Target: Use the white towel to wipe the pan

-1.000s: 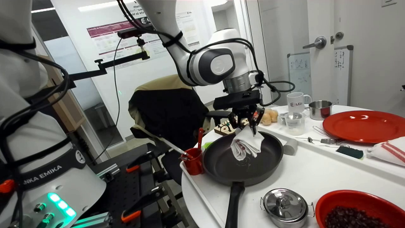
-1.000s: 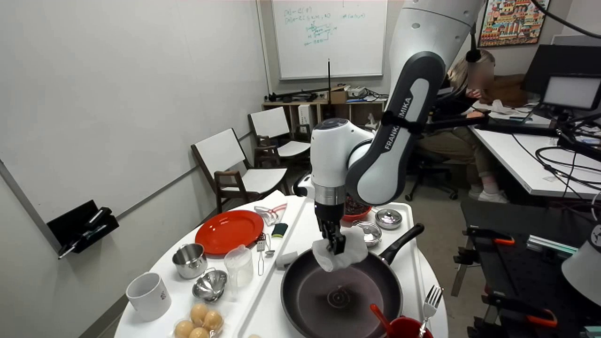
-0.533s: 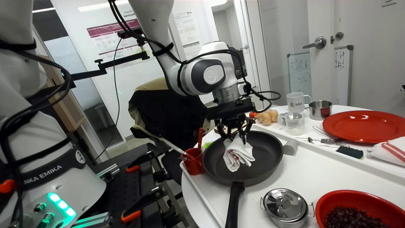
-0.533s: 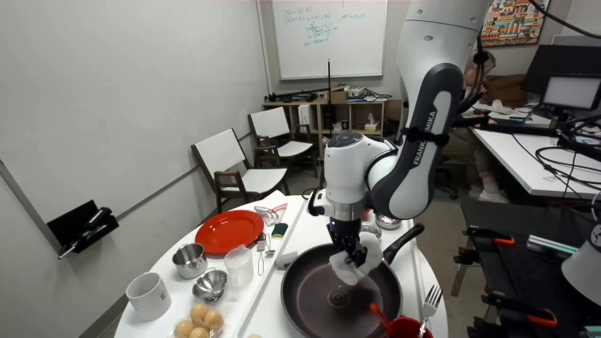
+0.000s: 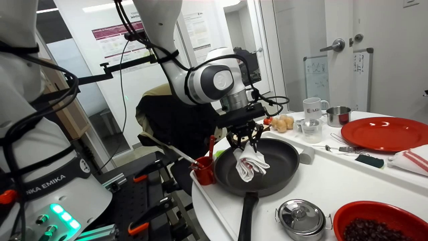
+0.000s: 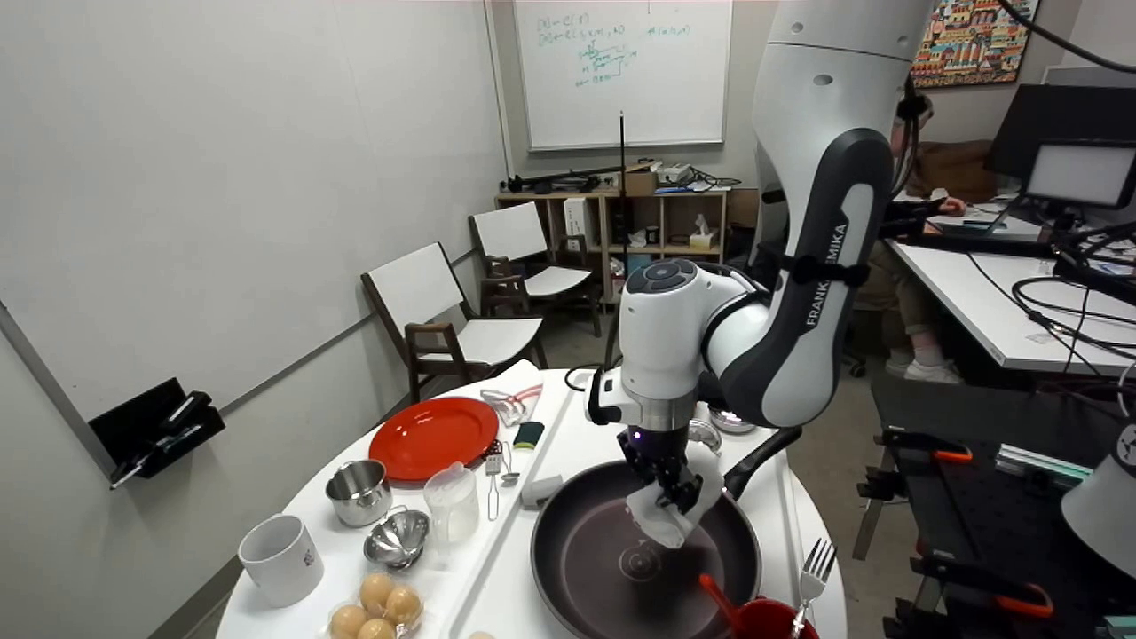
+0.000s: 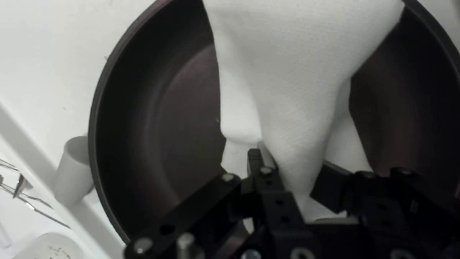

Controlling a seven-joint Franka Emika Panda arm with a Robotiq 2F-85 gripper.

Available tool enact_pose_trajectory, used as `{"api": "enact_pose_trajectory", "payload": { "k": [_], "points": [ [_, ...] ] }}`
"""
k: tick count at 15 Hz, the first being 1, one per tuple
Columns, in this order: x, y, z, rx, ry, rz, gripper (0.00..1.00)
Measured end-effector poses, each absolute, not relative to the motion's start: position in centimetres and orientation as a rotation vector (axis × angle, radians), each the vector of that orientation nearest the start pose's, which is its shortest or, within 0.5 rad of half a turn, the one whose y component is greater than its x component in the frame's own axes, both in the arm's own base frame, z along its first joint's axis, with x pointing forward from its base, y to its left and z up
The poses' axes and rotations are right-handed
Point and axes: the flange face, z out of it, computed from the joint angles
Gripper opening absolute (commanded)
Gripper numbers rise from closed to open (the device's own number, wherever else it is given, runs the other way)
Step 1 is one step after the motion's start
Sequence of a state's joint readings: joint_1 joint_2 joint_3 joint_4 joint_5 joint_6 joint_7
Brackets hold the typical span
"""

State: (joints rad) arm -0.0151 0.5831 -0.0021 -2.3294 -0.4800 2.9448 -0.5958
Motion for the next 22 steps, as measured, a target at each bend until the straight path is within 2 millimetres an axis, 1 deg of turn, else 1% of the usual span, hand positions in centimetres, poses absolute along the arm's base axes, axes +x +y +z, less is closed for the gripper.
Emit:
{"api": "enact_pose_trajectory", "payload": {
  "k": [8,9,13,16,19,22],
  "points": [
    [49.5,2.1,9.0,-2.813,-1.628,0.001,0.16],
    [49.5,2.1,9.0,-2.813,-1.628,0.001,0.04],
    [49.5,2.2,9.0,-2.815,-1.606,-0.003,0.04],
    [49.8,3.2,8.9,-2.822,-1.504,-0.036,0.04],
    [50.2,4.4,8.6,-2.827,-1.343,-0.091,0.04],
    [50.7,4.4,8.0,-2.861,-1.199,-0.148,0.04]
  ]
}}
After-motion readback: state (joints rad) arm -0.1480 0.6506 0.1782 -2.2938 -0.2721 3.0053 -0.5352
